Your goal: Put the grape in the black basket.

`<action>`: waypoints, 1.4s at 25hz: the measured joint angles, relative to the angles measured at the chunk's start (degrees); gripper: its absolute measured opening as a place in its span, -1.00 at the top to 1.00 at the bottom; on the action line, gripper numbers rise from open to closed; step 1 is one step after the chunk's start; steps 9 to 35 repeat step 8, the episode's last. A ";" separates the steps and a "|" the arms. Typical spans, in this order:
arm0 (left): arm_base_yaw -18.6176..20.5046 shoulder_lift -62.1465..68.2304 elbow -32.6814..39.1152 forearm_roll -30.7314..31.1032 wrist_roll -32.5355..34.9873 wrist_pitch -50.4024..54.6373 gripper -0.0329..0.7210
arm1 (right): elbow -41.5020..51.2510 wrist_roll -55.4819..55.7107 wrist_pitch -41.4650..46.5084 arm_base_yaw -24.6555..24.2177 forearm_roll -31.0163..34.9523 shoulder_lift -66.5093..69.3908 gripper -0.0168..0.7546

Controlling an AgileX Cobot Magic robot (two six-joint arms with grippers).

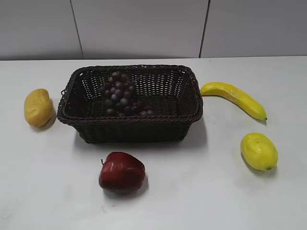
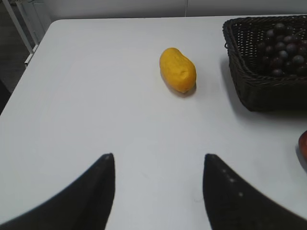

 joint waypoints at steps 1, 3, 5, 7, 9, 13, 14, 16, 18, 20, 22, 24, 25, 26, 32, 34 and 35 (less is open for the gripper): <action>0.00 0.00 0.04 0.00 0.00 0.00 -0.55 | 0.00 0.00 0.00 0.00 0.00 0.00 -0.57; 0.00 0.00 0.04 0.00 0.00 0.00 -0.55 | 0.00 0.00 0.00 0.00 0.00 0.00 -0.57; 0.00 0.00 0.04 0.00 0.00 0.00 -0.55 | 0.00 0.00 0.00 0.00 0.00 0.00 -0.57; 0.00 0.00 0.04 0.00 0.00 0.00 -0.55 | 0.00 0.00 0.00 0.00 0.00 0.00 -0.57; 0.00 0.00 0.04 0.00 0.00 0.00 -0.55 | 0.00 0.00 0.00 0.00 0.00 0.00 -0.57; 0.00 0.00 0.04 0.00 0.00 0.00 -0.55 | 0.00 0.00 0.00 0.00 0.00 0.00 -0.57; 0.00 0.00 0.04 0.00 0.00 0.00 -0.55 | 0.00 0.00 0.00 0.00 0.00 0.00 -0.57; 0.00 0.00 0.04 0.00 0.00 0.00 -0.55 | 0.00 0.00 0.00 0.00 0.00 0.00 -0.57; 0.00 0.00 0.04 0.00 0.00 0.00 -0.55 | 0.00 0.00 0.00 0.00 0.00 0.00 -0.57; 0.00 0.00 0.04 0.00 0.00 0.00 -0.55 | 0.00 0.00 0.00 0.00 0.00 0.00 -0.57; 0.00 0.00 0.04 0.00 0.00 0.00 -0.55 | 0.00 0.00 0.00 0.00 0.00 0.00 -0.57; 0.00 0.00 0.04 0.00 0.00 0.00 -0.55 | 0.00 0.00 0.00 0.00 0.00 0.00 -0.57; 0.00 0.00 0.04 0.00 0.00 0.00 -0.55 | 0.00 0.00 0.00 0.00 0.00 0.00 -0.57; 0.00 0.00 0.04 0.00 0.00 0.00 -0.55 | 0.00 0.00 0.00 0.00 0.00 0.00 -0.57; 0.00 0.00 0.04 0.00 0.00 0.00 -0.55 | 0.00 0.00 0.00 0.00 0.00 0.00 -0.57; 0.00 0.00 0.04 0.00 0.00 0.00 -0.55 | 0.00 0.00 0.00 0.00 0.00 0.00 -0.57; 0.00 0.00 0.04 0.00 0.00 0.00 -0.55 | 0.00 0.00 0.00 0.00 0.00 0.00 -0.57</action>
